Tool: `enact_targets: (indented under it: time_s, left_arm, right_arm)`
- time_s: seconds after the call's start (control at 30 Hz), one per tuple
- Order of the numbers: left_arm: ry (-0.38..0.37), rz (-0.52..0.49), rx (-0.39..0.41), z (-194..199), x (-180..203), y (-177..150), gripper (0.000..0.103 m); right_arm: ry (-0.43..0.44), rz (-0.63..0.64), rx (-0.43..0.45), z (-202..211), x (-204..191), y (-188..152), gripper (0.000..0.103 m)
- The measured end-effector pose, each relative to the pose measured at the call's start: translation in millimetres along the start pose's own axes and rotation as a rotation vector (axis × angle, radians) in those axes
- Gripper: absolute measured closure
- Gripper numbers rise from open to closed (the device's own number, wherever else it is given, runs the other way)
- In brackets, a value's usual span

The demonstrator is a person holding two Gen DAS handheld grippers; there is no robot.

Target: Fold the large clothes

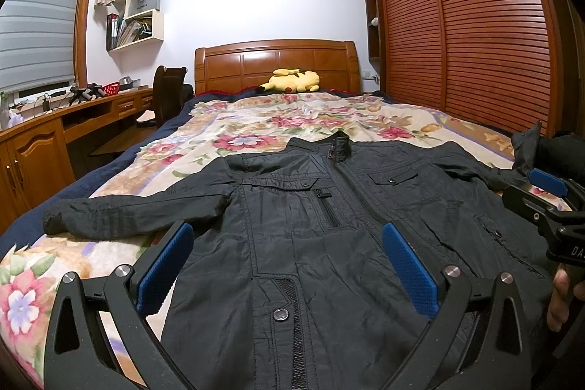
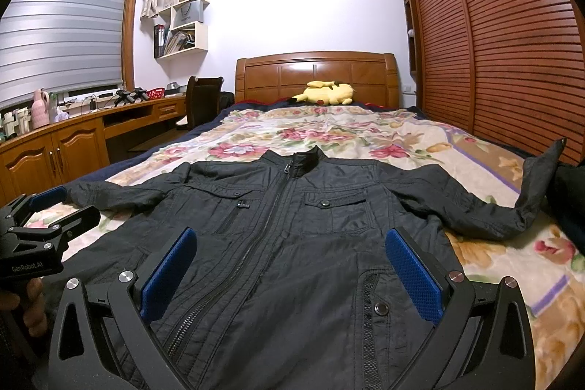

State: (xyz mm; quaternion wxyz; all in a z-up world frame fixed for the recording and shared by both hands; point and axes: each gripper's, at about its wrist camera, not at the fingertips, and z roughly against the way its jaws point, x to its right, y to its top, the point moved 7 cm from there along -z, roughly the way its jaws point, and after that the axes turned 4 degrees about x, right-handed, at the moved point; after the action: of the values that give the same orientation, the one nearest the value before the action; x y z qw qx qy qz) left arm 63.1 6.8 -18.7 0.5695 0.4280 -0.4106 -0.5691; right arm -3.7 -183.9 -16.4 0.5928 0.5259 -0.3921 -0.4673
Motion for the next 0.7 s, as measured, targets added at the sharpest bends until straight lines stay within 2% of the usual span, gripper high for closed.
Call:
enact_targets:
  time_s: [0.7]
  left_arm:
    - [0.001, -0.003, 0.001, -0.2, -0.8, 0.2, 0.000]
  right_arm:
    - [-0.001, 0.006, -0.003, -0.8, -1.4, -0.7, 0.000]
